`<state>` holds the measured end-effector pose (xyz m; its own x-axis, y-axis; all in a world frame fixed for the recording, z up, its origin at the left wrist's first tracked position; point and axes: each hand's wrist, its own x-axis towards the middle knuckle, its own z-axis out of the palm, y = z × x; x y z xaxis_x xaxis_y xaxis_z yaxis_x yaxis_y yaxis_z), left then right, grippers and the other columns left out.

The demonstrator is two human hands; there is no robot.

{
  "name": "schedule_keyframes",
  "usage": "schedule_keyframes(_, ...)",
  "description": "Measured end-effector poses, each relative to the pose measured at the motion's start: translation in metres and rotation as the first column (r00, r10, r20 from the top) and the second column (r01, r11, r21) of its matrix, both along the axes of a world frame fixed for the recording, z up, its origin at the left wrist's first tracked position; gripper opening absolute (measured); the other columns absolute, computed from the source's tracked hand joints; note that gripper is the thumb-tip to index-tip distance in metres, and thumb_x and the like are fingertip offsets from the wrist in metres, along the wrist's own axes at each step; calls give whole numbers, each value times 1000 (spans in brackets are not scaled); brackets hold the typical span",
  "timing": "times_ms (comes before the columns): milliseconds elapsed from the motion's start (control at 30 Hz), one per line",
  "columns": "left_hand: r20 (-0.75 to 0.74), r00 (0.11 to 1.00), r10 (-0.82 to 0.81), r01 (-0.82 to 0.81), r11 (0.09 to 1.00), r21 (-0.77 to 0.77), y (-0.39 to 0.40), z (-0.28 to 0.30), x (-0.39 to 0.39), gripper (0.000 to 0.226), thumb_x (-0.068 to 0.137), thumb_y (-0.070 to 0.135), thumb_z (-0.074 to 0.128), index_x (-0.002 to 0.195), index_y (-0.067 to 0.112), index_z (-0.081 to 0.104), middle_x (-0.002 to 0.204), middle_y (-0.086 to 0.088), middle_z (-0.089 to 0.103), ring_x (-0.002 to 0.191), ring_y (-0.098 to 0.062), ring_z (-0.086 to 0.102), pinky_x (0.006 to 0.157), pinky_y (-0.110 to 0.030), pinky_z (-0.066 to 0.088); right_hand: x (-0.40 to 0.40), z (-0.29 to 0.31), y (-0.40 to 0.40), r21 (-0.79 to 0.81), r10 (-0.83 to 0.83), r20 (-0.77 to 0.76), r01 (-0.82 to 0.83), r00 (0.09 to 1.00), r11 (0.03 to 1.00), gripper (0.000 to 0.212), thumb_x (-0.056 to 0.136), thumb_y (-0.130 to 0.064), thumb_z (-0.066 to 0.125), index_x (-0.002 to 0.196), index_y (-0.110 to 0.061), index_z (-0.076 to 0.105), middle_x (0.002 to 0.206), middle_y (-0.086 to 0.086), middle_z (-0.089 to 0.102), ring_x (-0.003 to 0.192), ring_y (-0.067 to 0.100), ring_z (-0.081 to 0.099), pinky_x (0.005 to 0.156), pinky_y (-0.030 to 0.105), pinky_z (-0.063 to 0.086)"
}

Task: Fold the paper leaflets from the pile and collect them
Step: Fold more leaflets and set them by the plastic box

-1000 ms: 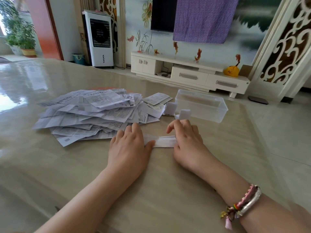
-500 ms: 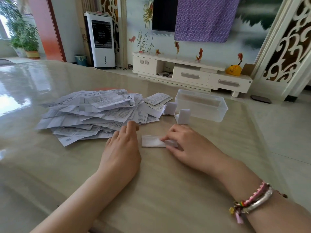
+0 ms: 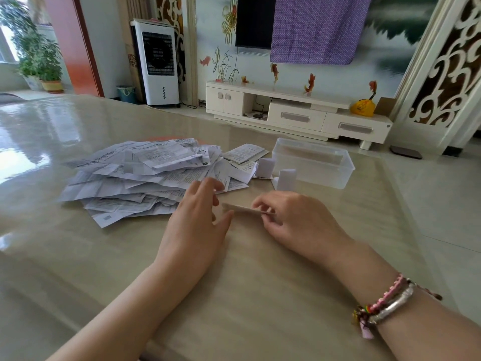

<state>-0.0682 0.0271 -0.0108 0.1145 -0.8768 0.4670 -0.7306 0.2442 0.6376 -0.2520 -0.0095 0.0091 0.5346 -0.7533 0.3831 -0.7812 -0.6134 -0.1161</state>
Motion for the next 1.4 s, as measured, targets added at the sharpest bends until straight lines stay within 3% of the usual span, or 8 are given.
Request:
schedule_keyframes(233,-203,970,-130,126,991,-32,-4,4,-10,29,80,16,75,103,21,59,101,16,65,97,10,60,82,-6,45,2,2,4,278,-42,457,-98,888,956,11,88,-19,66,91,-27,73,83,-16,69,79,-6,60,70,9,41)
schedule_keyframes(333,-297,935,-193,196,980,-20,-5,2,-11,20,80,16,76,98,19,69,93,11,72,88,4,67,83,-19,54,6,4,5,291,-2,537,-183,844,939,9,88,-21,69,89,-28,74,82,-16,70,80,-5,60,70,7,39)
schedule_keyframes(567,-556,818,-144,190,982,25,-5,7,-7,20,84,1,69,88,20,74,78,-1,75,77,-20,71,77,-37,57,12,0,-1,353,-124,661,-162,740,921,25,80,-19,76,99,-22,61,85,-9,62,71,-2,55,64,9,40)
schedule_keyframes(733,-733,661,-162,289,956,49,-2,12,-6,18,86,-3,63,98,10,68,76,-11,74,69,-16,70,66,-25,58,6,1,-4,518,-204,667,-248,717,819,7,87,-20,68,82,-17,64,71,-10,62,66,4,53,67,17,45)
schedule_keyframes(933,-730,674,-119,348,922,171,-4,13,-11,8,89,8,64,93,1,64,72,-14,73,67,-22,73,60,-24,58,1,6,-7,462,-185,737,-285,650,840,14,88,-11,66,75,-13,62,68,-4,61,69,15,48,67,22,41)
schedule_keyframes(1133,-687,714,-137,382,898,217,-4,19,-14,12,89,1,63,77,4,61,66,-16,72,56,-21,70,58,-25,56,-7,10,-4,479,-154,741,-354,653,803,10,89,-5,63,98,-8,59,77,3,57,63,8,53,60,12,42)
schedule_keyframes(1267,-699,700,-149,384,903,192,-7,22,-15,12,92,13,61,94,2,64,74,-16,73,62,-21,71,59,-23,56,-17,15,-8,423,-150,722,-259,675,868,15,90,4,58,85,-11,59,70,4,54,58,10,53,57,12,40)
schedule_keyframes(1400,-697,708,-114,314,935,166,-12,25,-12,15,95,18,57,96,5,65,76,-13,74,66,-20,72,61,-22,57,-47,9,-30,408,-404,749,116,525,906,22,87,5,53,78,-13,63,73,2,59,60,9,55,54,13,40)
